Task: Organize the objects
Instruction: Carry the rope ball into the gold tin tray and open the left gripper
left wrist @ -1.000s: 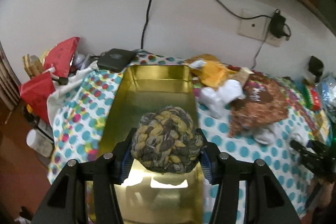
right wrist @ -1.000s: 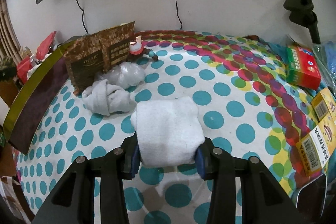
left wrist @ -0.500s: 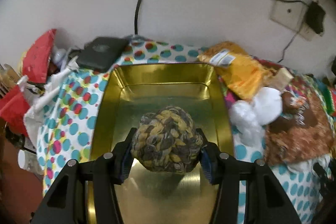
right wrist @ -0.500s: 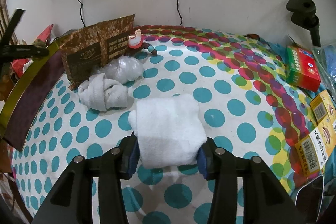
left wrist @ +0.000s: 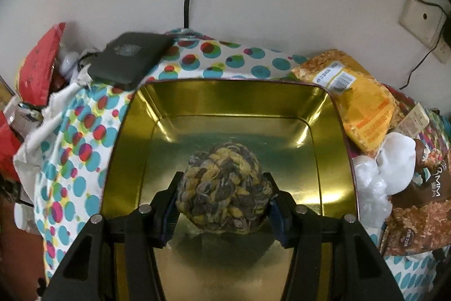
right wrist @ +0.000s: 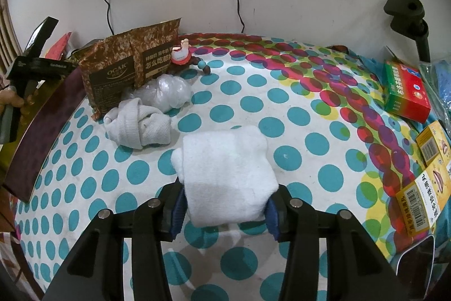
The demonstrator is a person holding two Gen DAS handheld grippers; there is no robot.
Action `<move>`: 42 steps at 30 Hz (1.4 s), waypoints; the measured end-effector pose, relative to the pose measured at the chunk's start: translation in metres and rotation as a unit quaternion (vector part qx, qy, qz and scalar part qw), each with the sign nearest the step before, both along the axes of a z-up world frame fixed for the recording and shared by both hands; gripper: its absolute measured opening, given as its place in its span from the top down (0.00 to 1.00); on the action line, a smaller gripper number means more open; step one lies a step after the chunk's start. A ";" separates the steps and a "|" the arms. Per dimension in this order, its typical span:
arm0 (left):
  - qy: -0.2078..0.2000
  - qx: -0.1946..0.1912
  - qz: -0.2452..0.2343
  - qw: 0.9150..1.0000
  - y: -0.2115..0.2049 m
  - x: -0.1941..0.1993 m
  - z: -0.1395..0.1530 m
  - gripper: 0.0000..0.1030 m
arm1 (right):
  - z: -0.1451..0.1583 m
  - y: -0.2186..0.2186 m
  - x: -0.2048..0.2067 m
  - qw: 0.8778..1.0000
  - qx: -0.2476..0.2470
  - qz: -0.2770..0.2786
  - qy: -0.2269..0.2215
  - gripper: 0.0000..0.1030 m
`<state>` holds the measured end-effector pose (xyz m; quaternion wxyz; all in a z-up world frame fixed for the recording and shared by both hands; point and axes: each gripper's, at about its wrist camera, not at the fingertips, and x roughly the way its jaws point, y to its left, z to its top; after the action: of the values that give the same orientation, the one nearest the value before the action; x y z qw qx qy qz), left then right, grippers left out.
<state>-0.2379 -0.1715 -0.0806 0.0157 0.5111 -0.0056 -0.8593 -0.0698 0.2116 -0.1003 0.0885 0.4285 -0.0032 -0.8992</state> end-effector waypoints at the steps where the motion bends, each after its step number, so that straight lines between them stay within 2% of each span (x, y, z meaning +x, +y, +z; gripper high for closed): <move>1: -0.001 0.001 0.000 1.000 0.000 0.000 -0.002 0.47 | 0.000 0.000 0.000 1.000 0.000 0.000 0.000 0.57; 5: -0.001 -0.004 -0.003 1.000 0.001 -0.002 -0.004 0.46 | 0.000 0.000 0.000 1.000 0.000 0.000 0.000 0.57; 15: 0.001 0.013 0.009 1.000 -0.008 -0.007 -0.004 0.46 | 0.000 -0.001 -0.001 1.000 0.000 0.000 0.000 0.55; 22: 0.021 -0.006 0.000 1.000 -0.004 0.000 -0.001 0.44 | -0.001 -0.003 -0.001 1.000 0.005 0.000 -0.001 0.52; 28: 0.033 -0.003 0.001 0.999 -0.005 0.006 0.007 0.41 | -0.001 -0.004 -0.001 1.000 0.009 0.001 -0.001 0.52; 31: 0.034 0.017 0.007 0.999 -0.010 0.013 0.011 0.41 | -0.001 -0.004 -0.001 1.000 0.008 0.001 -0.002 0.53; 42: 0.066 0.014 0.019 0.998 -0.012 0.074 0.033 0.41 | 0.000 -0.004 -0.002 1.000 0.011 0.000 -0.001 0.54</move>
<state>-0.1639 -0.1832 -0.0472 0.0248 0.4536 0.0174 -0.8907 -0.0719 0.2076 -0.1001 0.0840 0.4308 0.0069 -0.8985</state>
